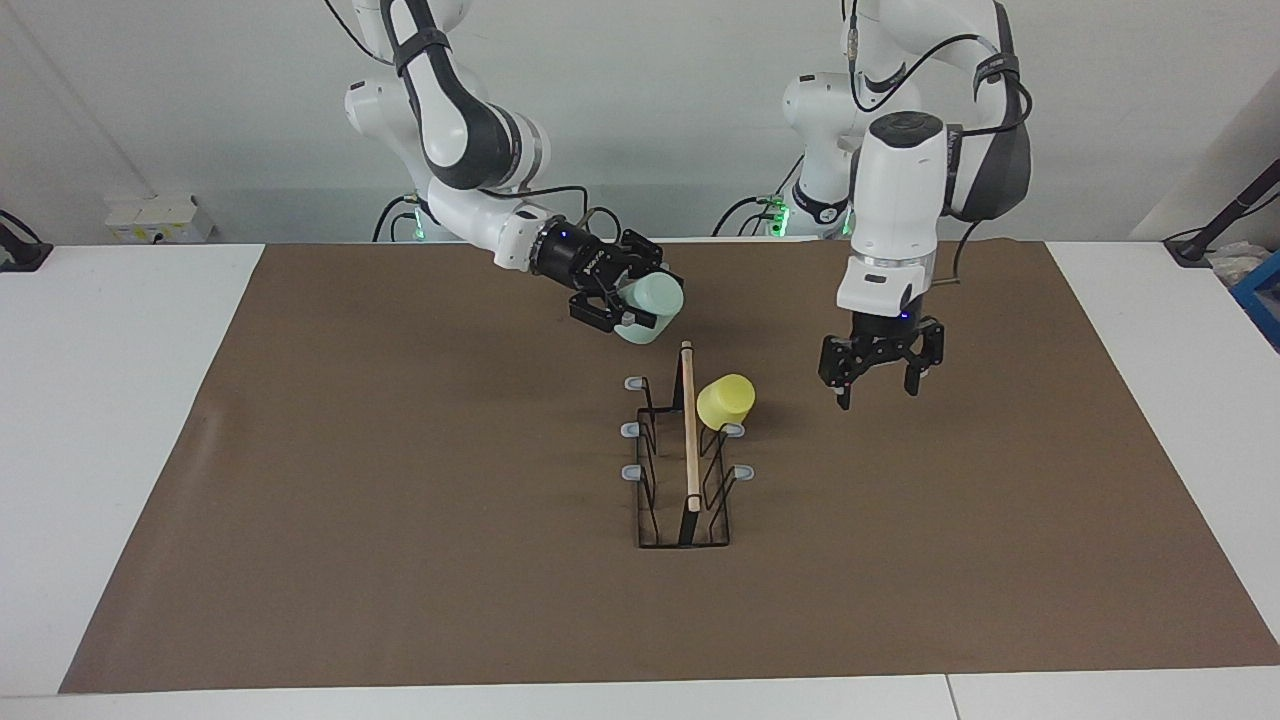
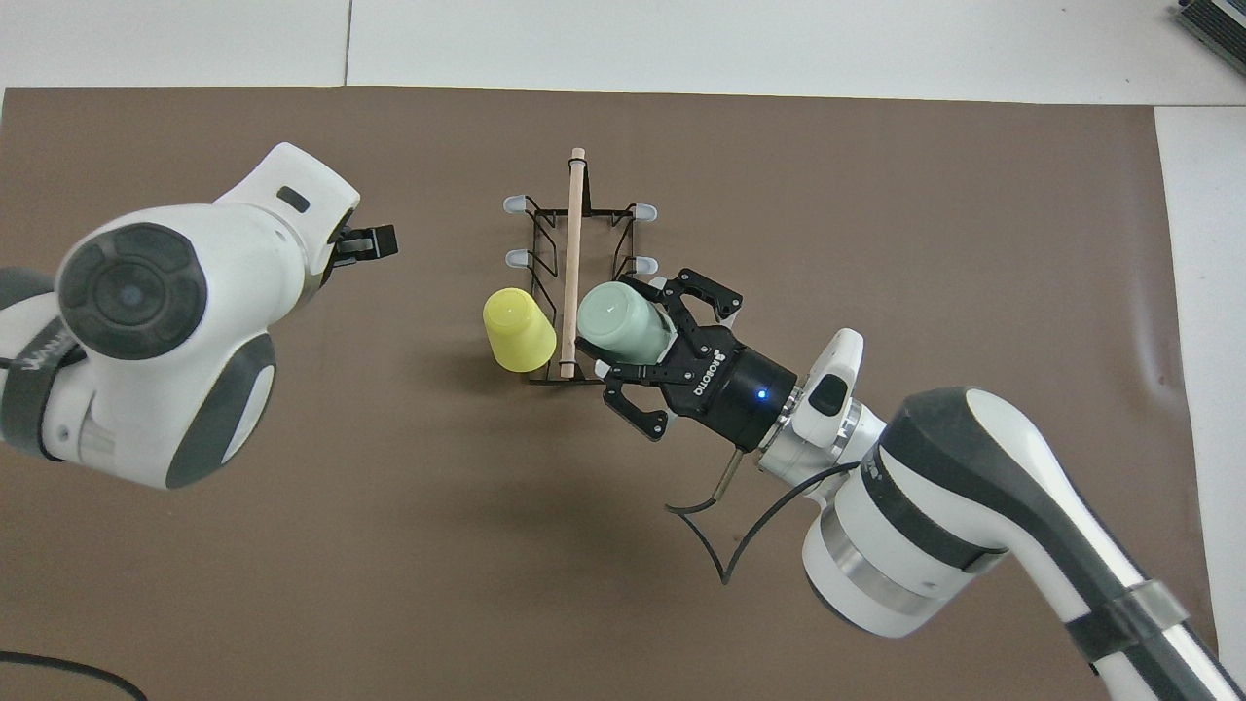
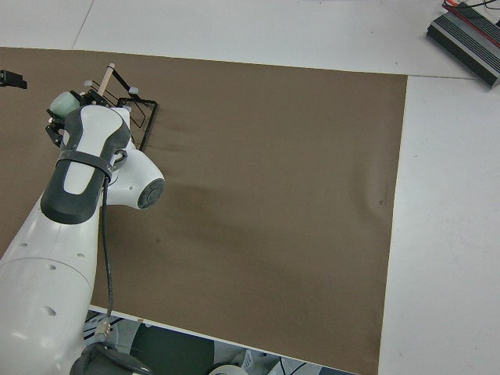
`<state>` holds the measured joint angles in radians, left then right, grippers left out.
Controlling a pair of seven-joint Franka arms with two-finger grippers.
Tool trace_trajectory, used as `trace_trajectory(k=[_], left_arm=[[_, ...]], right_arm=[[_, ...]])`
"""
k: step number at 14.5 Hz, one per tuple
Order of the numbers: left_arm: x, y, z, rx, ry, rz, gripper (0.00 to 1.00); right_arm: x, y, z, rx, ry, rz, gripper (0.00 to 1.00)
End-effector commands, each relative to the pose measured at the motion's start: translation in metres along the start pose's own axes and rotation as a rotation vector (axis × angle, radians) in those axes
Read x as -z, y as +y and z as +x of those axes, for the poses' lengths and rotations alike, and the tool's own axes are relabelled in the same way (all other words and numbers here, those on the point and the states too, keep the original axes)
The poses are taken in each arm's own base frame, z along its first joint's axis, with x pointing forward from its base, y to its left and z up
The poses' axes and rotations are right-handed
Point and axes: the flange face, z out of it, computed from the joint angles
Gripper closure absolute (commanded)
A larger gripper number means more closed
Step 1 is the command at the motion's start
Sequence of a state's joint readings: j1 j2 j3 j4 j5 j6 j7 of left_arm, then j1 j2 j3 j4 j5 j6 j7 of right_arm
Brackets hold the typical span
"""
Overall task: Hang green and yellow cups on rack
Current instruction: 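Withdraw the left gripper while the right gripper holds the green cup at the rack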
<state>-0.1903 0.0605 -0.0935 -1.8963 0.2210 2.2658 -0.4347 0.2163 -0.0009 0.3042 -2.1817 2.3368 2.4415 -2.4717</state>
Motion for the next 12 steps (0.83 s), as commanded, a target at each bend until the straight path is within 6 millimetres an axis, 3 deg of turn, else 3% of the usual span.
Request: trace_trajectory(k=[1, 6, 9, 12], left_arm=[[0.020, -0.032, 0.017, -0.080, -0.074, -0.049, 0.00], [0.050, -0.097, 0.042, -0.173, -0.157, -0.138, 0.00], [0.060, -0.121, 0.048, -0.142, -0.219, -0.180, 0.00], [0.068, -0.135, 0.049, -0.231, -0.264, -0.165, 0.00]], right_arm=[[-0.002, 0.007, -0.030, 0.030, 0.016, 0.004, 1.00], [0.006, 0.018, -0.055, 0.045, 0.008, -0.002, 1.00], [0.007, 0.024, -0.066, 0.037, 0.022, 0.001, 1.00], [0.006, 0.028, -0.062, 0.038, 0.030, -0.006, 1.00]])
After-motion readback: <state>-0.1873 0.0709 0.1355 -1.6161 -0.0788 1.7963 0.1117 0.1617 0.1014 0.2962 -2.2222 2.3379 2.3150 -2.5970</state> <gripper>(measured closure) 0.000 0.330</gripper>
